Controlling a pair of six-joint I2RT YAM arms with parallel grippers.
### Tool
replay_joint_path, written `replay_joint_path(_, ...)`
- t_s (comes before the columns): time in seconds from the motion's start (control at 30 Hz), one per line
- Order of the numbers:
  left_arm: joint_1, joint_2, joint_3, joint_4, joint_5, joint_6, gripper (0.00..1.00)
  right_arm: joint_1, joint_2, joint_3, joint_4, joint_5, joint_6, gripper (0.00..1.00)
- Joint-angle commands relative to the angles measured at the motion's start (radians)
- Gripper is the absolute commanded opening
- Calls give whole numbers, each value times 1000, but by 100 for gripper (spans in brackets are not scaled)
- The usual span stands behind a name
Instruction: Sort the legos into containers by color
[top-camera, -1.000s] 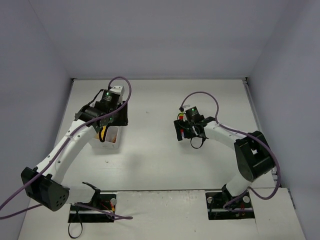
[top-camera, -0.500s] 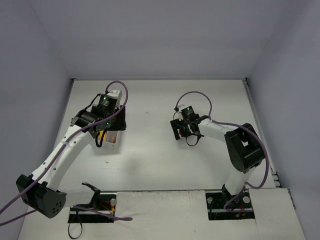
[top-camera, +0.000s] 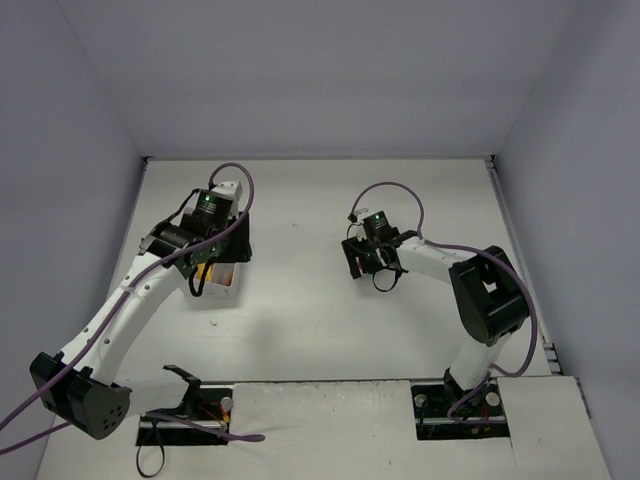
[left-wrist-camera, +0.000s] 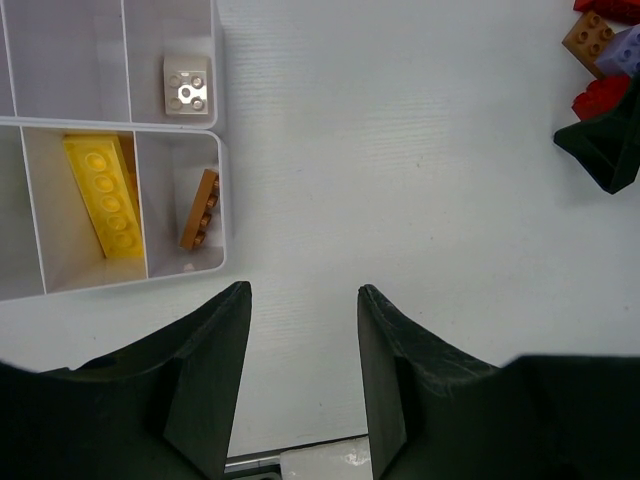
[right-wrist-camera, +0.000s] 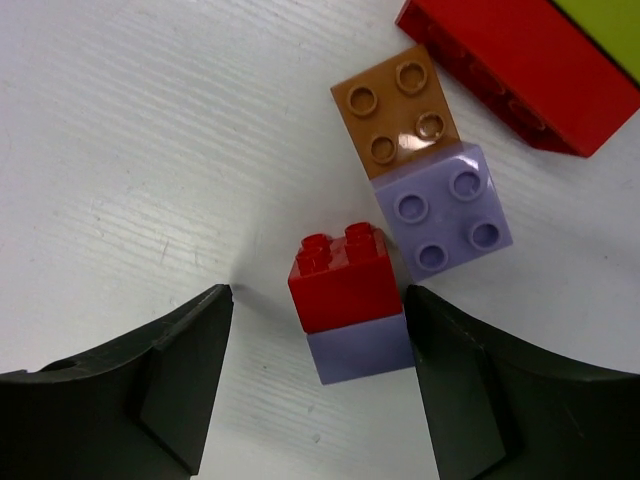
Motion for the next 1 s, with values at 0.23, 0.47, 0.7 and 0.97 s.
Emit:
replay_joint_path(0.23,-1,-13,7,27,16,-17,41,2,-75,-42,-68,30,11,65)
replay_joint_path(0.47,-1,-8,10,32,25,-17,41,2,-40,-8,-66,53,-15,59)
replay_joint_path(0.7,-3,-20,2,27,25,-19,41,2,-37,-10,-61,67,-35,48)
replay_joint_path(0.97,-1,-29,-4,21,25,-17,41,2,-32,-8,-54,89,-64,48)
